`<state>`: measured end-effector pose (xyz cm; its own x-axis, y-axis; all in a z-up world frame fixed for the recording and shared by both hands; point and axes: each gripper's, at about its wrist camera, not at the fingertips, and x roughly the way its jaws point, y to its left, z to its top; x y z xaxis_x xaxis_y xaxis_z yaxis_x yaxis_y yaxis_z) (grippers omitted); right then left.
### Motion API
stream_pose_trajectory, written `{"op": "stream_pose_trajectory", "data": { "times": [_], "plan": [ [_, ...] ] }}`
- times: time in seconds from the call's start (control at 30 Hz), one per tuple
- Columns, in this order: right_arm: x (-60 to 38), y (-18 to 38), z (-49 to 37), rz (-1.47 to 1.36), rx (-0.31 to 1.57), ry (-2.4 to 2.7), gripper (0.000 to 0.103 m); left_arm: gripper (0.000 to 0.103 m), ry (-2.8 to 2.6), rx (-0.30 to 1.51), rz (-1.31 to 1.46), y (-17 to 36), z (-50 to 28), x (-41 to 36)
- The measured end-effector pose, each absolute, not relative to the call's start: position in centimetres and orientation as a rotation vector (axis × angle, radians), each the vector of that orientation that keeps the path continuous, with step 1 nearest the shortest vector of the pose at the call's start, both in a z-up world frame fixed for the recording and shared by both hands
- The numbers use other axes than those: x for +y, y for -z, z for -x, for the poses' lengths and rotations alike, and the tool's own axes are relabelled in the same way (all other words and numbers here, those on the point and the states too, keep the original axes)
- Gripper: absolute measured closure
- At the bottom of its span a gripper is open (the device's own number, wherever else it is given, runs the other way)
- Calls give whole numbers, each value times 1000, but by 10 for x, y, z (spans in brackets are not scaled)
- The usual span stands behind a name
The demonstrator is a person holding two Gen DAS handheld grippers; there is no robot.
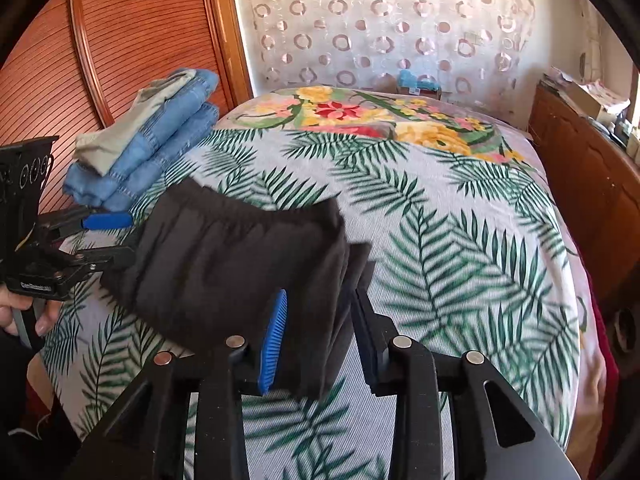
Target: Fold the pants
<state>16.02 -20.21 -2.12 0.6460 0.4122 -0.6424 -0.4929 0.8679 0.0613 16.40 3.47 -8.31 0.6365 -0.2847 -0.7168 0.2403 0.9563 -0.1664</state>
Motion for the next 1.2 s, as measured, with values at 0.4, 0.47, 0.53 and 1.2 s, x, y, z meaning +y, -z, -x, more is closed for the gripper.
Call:
{"op": "stream_pose_trajectory", "data": {
  "times": [0.4, 0.47, 0.53, 1.2],
  "plan": [
    [-210, 36, -136, 101, 737, -502, 67, 41, 292, 821, 44, 92, -130, 41],
    [-210, 38, -134, 95, 740, -502, 67, 53, 301, 831, 42, 95, -129, 40],
    [-210, 40, -134, 91, 742, -500, 67, 58, 311, 835, 34, 97, -128, 37],
    [-220, 41, -111, 72, 674, -505, 96, 94, 311, 774, 31, 89, -107, 39]
  ]
}}
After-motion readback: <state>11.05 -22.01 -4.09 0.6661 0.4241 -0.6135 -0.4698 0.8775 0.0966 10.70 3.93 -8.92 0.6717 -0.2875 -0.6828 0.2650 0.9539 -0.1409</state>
